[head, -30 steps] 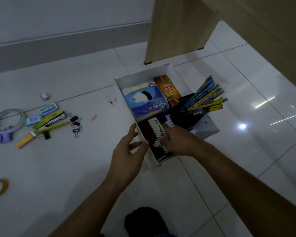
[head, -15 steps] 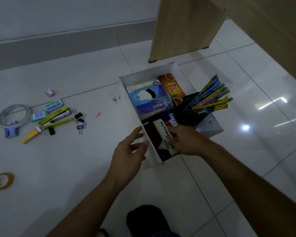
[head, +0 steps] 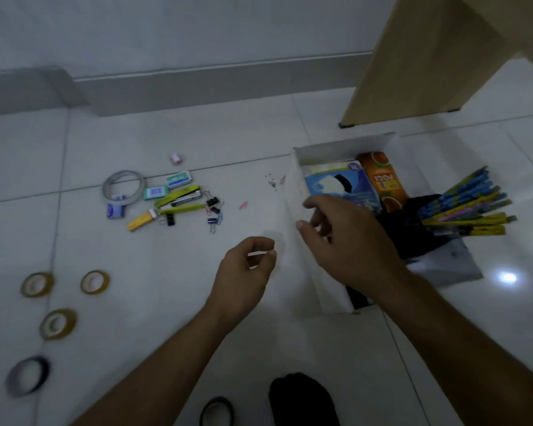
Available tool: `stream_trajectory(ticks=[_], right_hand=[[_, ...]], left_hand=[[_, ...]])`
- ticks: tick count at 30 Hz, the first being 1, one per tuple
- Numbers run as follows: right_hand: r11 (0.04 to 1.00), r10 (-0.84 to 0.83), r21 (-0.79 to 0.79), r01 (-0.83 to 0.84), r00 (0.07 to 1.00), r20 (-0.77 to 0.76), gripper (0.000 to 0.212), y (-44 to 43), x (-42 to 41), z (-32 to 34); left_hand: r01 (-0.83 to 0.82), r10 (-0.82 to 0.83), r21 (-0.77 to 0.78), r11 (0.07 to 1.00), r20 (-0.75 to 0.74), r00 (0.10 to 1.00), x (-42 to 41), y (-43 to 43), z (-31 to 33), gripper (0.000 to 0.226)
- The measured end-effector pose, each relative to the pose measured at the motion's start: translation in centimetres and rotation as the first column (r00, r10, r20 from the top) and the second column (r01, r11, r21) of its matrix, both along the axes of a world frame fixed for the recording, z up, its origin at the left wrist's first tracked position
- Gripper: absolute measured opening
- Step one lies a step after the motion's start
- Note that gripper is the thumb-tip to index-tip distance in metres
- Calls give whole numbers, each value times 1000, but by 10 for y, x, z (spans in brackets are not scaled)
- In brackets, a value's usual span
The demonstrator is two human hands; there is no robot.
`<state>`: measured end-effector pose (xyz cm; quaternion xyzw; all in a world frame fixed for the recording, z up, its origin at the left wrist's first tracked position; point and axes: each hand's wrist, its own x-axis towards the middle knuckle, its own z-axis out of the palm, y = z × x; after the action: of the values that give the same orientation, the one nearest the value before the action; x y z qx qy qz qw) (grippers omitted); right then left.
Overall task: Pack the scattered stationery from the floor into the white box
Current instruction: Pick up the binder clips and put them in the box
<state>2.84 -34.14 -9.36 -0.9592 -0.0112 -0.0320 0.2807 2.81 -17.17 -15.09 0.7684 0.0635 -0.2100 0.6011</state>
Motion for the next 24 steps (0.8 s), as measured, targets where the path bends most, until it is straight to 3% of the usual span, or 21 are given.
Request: stream_trajectory(ticks=[7, 12, 18, 24], right_hand=[[972, 216, 143, -185, 947, -237, 27, 86, 61, -40], [981, 186, 14, -193, 918, -351, 32, 114, 116, -88], [964, 227, -44, -262, 899, -374, 43, 130, 153, -126], [950, 257, -80, -303, 901, -350, 14, 129, 159, -142]], left_hand=[[-118, 114, 134, 984, 38, 993, 18, 61, -13, 19], [-189, 190, 184, 964, 16, 982, 26, 92, -25, 17], [-177, 169, 252, 951, 54, 984, 42, 98, -46, 23], [-106, 34, 394, 913, 184, 982, 60, 84, -73, 39]])
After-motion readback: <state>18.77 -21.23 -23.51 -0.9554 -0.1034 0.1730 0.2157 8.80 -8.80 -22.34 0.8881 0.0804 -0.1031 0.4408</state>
